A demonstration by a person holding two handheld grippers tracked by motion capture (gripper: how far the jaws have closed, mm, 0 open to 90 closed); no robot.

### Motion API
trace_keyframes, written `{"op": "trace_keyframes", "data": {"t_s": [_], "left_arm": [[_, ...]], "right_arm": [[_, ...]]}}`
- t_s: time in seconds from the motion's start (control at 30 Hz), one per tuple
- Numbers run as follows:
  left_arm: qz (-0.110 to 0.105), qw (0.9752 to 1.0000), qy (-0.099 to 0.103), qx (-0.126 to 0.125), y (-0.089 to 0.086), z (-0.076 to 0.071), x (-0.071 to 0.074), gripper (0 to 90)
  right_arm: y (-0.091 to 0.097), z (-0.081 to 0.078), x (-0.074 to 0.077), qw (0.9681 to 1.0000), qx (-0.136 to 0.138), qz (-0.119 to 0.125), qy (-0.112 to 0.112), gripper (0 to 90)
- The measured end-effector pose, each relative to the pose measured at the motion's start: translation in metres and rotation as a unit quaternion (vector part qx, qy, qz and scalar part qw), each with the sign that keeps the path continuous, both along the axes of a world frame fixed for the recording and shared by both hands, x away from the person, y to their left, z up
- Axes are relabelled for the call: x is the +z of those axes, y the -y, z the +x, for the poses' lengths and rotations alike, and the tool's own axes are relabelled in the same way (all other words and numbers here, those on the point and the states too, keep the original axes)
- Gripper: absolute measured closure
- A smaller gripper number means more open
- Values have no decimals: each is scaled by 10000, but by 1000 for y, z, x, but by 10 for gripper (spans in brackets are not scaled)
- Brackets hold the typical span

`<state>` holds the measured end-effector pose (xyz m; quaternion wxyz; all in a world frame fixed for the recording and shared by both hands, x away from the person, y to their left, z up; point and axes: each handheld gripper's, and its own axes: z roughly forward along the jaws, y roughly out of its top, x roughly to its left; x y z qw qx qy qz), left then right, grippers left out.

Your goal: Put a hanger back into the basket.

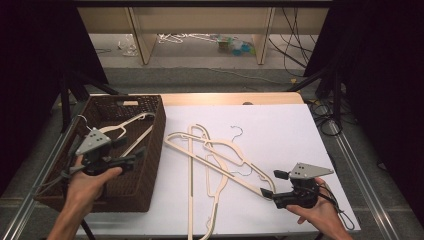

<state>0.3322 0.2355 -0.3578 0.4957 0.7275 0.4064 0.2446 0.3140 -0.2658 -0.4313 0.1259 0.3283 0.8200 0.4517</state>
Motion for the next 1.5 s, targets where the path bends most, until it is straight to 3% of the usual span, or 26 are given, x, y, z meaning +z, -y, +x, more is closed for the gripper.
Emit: {"op": "trace_keyframes", "data": {"t_s": [0.03,0.1,0.2,0.33,0.47,0.57,0.63,0.8,0.83,1.07,1.13,1.17,1.33,1.5], "left_arm": [[-42,9999,39,-157,14,-5,-3,242],[-84,9997,78,-215,22,-8,-5,239],[2,9984,215,-527,42,-18,-12,224],[31,9973,211,-704,61,-30,-19,209],[-83,9962,117,-857,77,-41,-29,198],[-85,9951,171,-965,87,-45,-43,187],[-14,9951,167,-978,88,-46,-45,186],[-193,9950,154,-971,88,-47,-54,177],[-208,9938,180,-1075,88,-47,-55,175],[-109,9936,177,-1109,91,-54,-61,163],[-90,9924,174,-1211,92,-54,-67,163],[-83,9933,92,-1153,93,-56,-68,163],[-25,9922,39,-1244,96,-60,-73,164],[103,9910,4,-1335,98,-62,-78,164]], "right_arm": [[1,0,0,10000,23,35,-1,221],[1,0,0,10000,17,31,7,220],[2,0,0,10000,6,53,21,220],[1,-1,0,10000,-40,62,45,220],[1,-1,0,10000,-30,57,34,220],[0,-1,0,9999,-1,82,77,220],[0,-1,0,9999,-5,89,77,220],[0,-3,0,10000,30,78,-41,220],[-1,-3,0,10000,31,71,-16,220],[-1,-2,-2,10000,42,44,29,219],[-2,1,-3,10000,70,6,-24,222],[-1,3,-4,10000,74,-56,24,226],[-2,21,-8,9998,74,-163,-109,244],[-10,53,-15,9975,190,-612,-284,300]]}}
